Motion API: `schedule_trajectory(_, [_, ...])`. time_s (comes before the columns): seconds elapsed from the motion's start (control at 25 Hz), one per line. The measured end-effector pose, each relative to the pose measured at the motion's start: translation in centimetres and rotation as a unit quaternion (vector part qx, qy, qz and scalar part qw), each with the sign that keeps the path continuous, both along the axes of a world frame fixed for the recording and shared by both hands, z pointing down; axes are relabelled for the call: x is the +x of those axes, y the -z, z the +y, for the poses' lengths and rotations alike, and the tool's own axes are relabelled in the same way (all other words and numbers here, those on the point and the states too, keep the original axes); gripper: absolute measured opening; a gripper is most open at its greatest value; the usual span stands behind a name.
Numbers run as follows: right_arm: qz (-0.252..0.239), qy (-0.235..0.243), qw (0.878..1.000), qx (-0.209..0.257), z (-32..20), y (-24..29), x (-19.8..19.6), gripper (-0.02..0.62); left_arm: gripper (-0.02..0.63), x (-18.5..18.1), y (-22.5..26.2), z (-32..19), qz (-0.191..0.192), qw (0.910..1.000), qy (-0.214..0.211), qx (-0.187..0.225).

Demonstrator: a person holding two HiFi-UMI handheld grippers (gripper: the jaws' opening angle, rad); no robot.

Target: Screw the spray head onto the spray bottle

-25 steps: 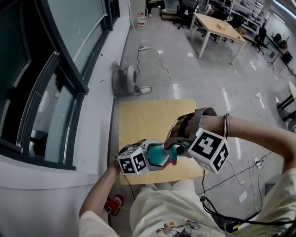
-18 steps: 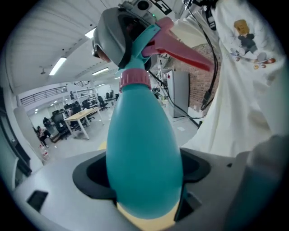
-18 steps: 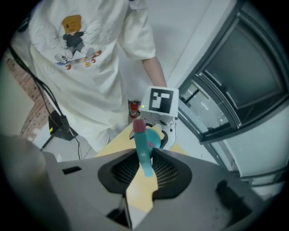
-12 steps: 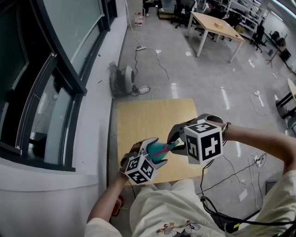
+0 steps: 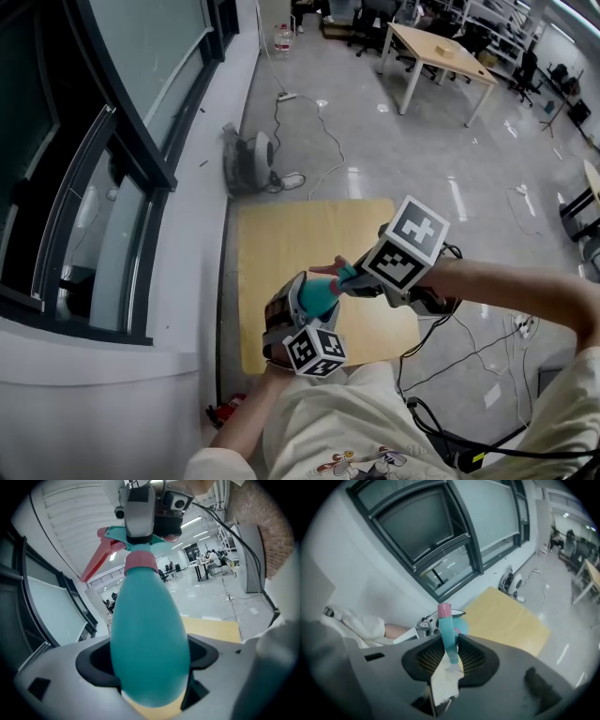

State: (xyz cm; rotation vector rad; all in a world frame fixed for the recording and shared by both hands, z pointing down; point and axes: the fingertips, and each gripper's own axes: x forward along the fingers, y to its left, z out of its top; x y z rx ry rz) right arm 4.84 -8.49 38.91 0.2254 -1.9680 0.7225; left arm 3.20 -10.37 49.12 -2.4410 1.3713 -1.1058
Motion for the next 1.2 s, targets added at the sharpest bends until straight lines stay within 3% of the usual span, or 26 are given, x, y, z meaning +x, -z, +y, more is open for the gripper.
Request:
schedule_trajectory(0.08, [-0.002, -0.029, 0.999, -0.019, -0.1, -0.1, 0.1, 0.089, 0.423, 0.1, -0.2, 0.1, 0.009, 0.9999, 0.008, -0.005])
schedule_trajectory(0.2, [-0.001, -0.029, 0.999, -0.017, 0.2, -0.5, 0.3, 0.089, 0.423, 0.5, -0.6, 0.5, 0.019, 0.9997, 0.010, -0.010])
schedule_trajectory(0.28, [0.002, -0.009, 1.000, -0.008, 0.4, -0.7, 0.3, 0.091, 0.423, 0.9, -0.7, 0.5, 0.029, 0.9995, 0.001, -0.011])
schedule_trajectory(0.4, [-0.001, 0.022, 1.000, 0.002, 0.6, -0.6, 0.2, 0.174, 0.423, 1.1, -0.5, 0.2, 0.045, 0.9988, -0.009, -0.017])
schedule_trajectory(0.56, [-0.007, 0.039, 0.999, 0.027, -0.1, 0.4, 1.0, 0.183, 0.423, 0.7, -0.5, -0.3, 0.061, 0.9975, -0.023, -0.029])
schedule_trajectory(0.68, [0.015, 0.087, 0.993, 0.074, -0.4, 1.0, 1.8, 0.183, 0.423, 1.2, -0.9, 0.2, 0.097, 0.9904, -0.077, -0.061])
schedule_trajectory(0.84, [0.029, 0.175, 0.971, 0.160, -0.6, 1.5, 2.5, 0.183, 0.423, 2.6, -0.9, 2.2, 0.131, 0.9687, -0.180, -0.110])
schedule_trajectory(0.96, [-0.029, 0.208, 0.959, 0.191, 0.2, 3.3, 1.5, 0.181, 0.423, 3.1, -0.8, 3.6, 0.148, 0.9484, -0.238, -0.149])
schedule_trajectory(1.04, [-0.067, 0.242, 0.942, 0.223, 1.0, 4.8, 0.6, 0.181, 0.423, 3.3, -0.5, 4.8, 0.165, 0.9290, -0.279, -0.178])
schedule_trajectory(1.12, [-0.071, 0.313, 0.903, 0.287, 1.8, 5.6, 0.1, 0.181, 0.425, 3.4, 0.3, 6.6, 0.191, 0.8990, -0.334, -0.210])
schedule_trajectory(1.2, [-0.054, 0.401, 0.843, 0.355, 2.8, 5.8, -0.2, 0.181, 0.424, 3.3, 1.1, 8.4, 0.214, 0.8647, -0.385, -0.241])
